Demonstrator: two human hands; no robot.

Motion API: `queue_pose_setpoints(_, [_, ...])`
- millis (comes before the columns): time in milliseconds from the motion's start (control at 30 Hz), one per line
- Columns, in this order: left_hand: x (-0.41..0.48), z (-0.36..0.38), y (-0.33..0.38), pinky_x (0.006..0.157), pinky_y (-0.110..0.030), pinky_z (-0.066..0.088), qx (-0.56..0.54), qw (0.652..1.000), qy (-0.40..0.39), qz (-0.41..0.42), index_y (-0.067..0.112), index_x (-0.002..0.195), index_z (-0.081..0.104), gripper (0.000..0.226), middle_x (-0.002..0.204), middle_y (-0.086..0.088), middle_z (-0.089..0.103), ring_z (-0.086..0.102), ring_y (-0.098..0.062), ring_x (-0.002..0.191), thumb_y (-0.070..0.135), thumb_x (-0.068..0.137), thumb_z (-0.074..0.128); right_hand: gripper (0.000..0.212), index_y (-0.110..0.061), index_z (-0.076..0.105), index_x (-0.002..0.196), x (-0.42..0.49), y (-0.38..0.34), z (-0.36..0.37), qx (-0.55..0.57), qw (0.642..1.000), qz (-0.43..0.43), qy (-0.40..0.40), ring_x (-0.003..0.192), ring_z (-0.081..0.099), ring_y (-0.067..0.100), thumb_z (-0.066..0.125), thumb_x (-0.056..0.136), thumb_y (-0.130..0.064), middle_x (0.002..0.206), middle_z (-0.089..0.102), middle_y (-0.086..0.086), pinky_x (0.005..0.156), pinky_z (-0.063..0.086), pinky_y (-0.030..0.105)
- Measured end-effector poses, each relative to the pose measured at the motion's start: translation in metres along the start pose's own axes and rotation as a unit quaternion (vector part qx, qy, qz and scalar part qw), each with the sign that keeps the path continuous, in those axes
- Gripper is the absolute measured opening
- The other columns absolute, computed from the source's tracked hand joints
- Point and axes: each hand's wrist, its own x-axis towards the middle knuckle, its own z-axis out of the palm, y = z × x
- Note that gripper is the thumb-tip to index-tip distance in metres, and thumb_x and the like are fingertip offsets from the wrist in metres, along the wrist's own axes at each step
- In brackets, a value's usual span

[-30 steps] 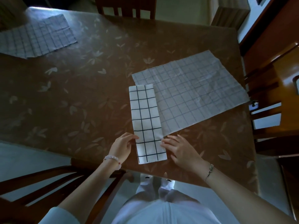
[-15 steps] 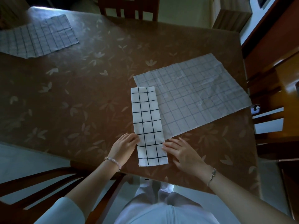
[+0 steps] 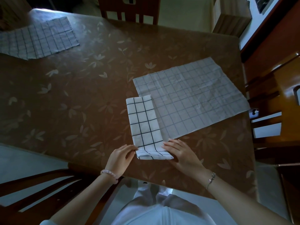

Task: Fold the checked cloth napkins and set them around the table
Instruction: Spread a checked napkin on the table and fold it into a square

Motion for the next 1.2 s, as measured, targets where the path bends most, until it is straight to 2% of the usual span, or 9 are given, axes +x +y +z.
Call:
queue_pose_setpoints(133, [-0.008,0.004,0.002,0.101,-0.034,0.043,0.003,1.0,-0.02,0.022,0.019,0.095,0.07,0.02,0.101,0.004,0.07,0.063,-0.008,0.102,0.024,0.086,0.052,0.027,-0.019,0.07,0.095,0.003,-0.003,-0.001,0.06,0.998,0.031,0.001,0.123,0.046,0.01,0.072,0.073,-0.004,0.112,0.067,-0.004,0.105,0.038,0.042])
queue_pose_setpoints(267, [-0.015,0.005,0.008,0.103,-0.023,0.036,-0.004,0.998,-0.049,0.034,0.012,0.105,0.067,0.042,0.113,0.002,0.063,0.051,-0.008,0.117,0.037,0.089,0.036,0.025,-0.017,0.069,0.104,-0.005,-0.005,-0.005,0.078,0.996,0.043,-0.018,0.12,0.043,0.0,0.071,0.079,-0.013,0.113,0.067,-0.005,0.11,0.029,0.034])
queue_pose_setpoints(333, [-0.015,0.004,0.013,0.083,-0.016,0.047,-0.023,0.997,-0.066,0.031,0.01,0.106,0.063,0.042,0.098,0.003,0.069,0.06,-0.001,0.097,0.037,0.091,0.035,0.027,-0.014,0.067,0.11,-0.008,-0.009,-0.008,0.09,0.994,0.066,-0.014,0.114,0.052,0.003,0.067,0.083,-0.016,0.115,0.066,-0.002,0.109,0.026,0.027])
queue_pose_setpoints(400, [-0.012,0.002,0.019,0.052,-0.015,0.044,-0.044,0.996,-0.075,0.015,0.01,0.104,0.058,0.038,0.073,0.004,0.065,0.058,0.0,0.057,0.039,0.093,0.035,0.027,-0.014,0.066,0.111,-0.006,-0.014,-0.013,0.125,0.987,0.097,-0.012,0.097,0.061,0.003,0.065,0.085,-0.018,0.108,0.068,-0.003,0.102,0.037,0.023])
queue_pose_setpoints(467, [-0.009,0.002,0.02,0.045,-0.02,0.043,-0.062,0.997,-0.053,-0.005,0.01,0.098,0.054,0.034,0.065,0.002,0.062,0.055,-0.008,0.047,0.041,0.094,0.042,0.018,-0.015,0.067,0.102,-0.001,-0.018,-0.018,0.171,0.977,0.123,0.001,0.079,0.061,-0.003,0.066,0.084,-0.015,0.091,0.069,-0.009,0.081,0.046,0.014])
queue_pose_setpoints(600, [0.0,0.003,0.026,0.054,-0.016,0.049,-0.1,0.993,-0.011,-0.066,0.01,0.093,0.053,0.011,0.069,0.002,0.063,0.062,-0.009,0.058,0.021,0.092,0.051,0.006,-0.015,0.063,0.082,0.018,-0.024,-0.026,0.235,0.953,0.189,0.036,0.069,0.061,0.0,0.066,0.084,-0.011,0.073,0.064,-0.011,0.064,0.044,0.009])
queue_pose_setpoints(767, [0.018,0.002,0.027,0.074,-0.019,0.052,-0.139,0.98,0.015,-0.139,0.01,0.096,0.056,0.011,0.082,0.003,0.065,0.064,-0.007,0.082,0.02,0.093,0.05,0.012,-0.013,0.064,0.097,0.047,-0.025,-0.024,0.21,0.944,0.25,0.043,0.073,0.061,0.014,0.059,0.09,-0.022,0.083,0.066,-0.001,0.064,0.049,0.023])
queue_pose_setpoints(933, [0.043,-0.011,0.022,0.069,-0.021,0.046,-0.135,0.967,0.053,-0.209,0.01,0.107,0.058,0.023,0.098,-0.003,0.065,0.061,-0.017,0.084,0.022,0.097,0.041,0.019,-0.01,0.065,0.101,0.078,-0.018,-0.018,0.167,0.949,0.269,0.008,0.072,0.062,0.015,0.058,0.091,-0.024,0.078,0.063,-0.004,0.068,0.054,0.032])
queue_pose_setpoints(1200, [0.11,-0.028,0.0,0.099,-0.027,0.042,-0.097,0.971,-0.003,-0.219,0.012,0.125,0.053,0.031,0.123,-0.002,0.059,0.053,-0.015,0.114,0.015,0.098,0.038,0.024,-0.014,0.062,0.107,0.104,-0.004,-0.015,0.172,0.927,0.332,-0.034,0.077,0.061,0.009,0.059,0.089,-0.029,0.087,0.062,-0.006,0.067,0.052,0.024])
